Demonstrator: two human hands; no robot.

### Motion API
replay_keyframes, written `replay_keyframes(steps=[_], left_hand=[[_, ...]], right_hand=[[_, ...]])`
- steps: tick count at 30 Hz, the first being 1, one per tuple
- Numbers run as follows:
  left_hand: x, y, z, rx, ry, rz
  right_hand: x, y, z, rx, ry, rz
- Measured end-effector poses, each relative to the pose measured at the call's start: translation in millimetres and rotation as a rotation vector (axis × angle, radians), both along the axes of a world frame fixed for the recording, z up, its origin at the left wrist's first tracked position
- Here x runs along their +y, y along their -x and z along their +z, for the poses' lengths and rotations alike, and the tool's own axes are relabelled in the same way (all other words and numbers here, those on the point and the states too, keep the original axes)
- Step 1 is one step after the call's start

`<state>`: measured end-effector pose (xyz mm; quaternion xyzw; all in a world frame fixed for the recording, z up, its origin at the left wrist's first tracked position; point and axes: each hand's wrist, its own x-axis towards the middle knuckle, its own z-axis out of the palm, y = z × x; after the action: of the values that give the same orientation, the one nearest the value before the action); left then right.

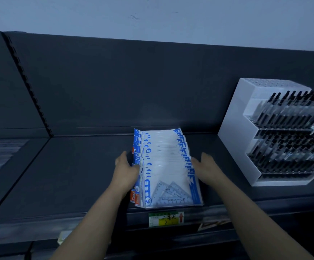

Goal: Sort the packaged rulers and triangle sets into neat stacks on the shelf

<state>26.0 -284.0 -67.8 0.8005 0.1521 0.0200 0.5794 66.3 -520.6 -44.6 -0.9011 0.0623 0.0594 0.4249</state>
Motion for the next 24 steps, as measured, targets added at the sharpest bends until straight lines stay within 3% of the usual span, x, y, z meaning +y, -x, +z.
replay_keyframes(steps=[5,8,13,15,19,21,24], left_hand=[[-1.7,-25.7,12.5,0.010,0.153,0.036],[-8.5,-36.1,9.8,0.003,0.074,-0.027],[-9.7,-44.1,5.9,-0.044,0.145,-0.031],[-5.2,-44.6,4.6,-0.063,0.063,-0.020],[-6.0,-36.0,14.9,-0.191,-0.189,-0.130],[-11.9,-26.0,19.3,-0.202,-0.426,-0.270],[-15.5,-8.7,2.1,-0.061,-0.728,-0.433]], right_hand=[[8.8,-21.5,6.4,0.047,-0.194,0.012],[20.4,-32.5,6.0,0.068,-0.249,0.004],[29.1,-52.5,8.4,0.069,-0.328,0.048],[28.4,-52.6,12.4,0.037,-0.191,0.096],[23.8,-46.3,2.8,-0.178,0.276,0.241],[26.0,-36.2,-9.6,-0.170,0.506,0.357],[29.8,-11.3,-27.6,-0.085,0.603,0.456]])
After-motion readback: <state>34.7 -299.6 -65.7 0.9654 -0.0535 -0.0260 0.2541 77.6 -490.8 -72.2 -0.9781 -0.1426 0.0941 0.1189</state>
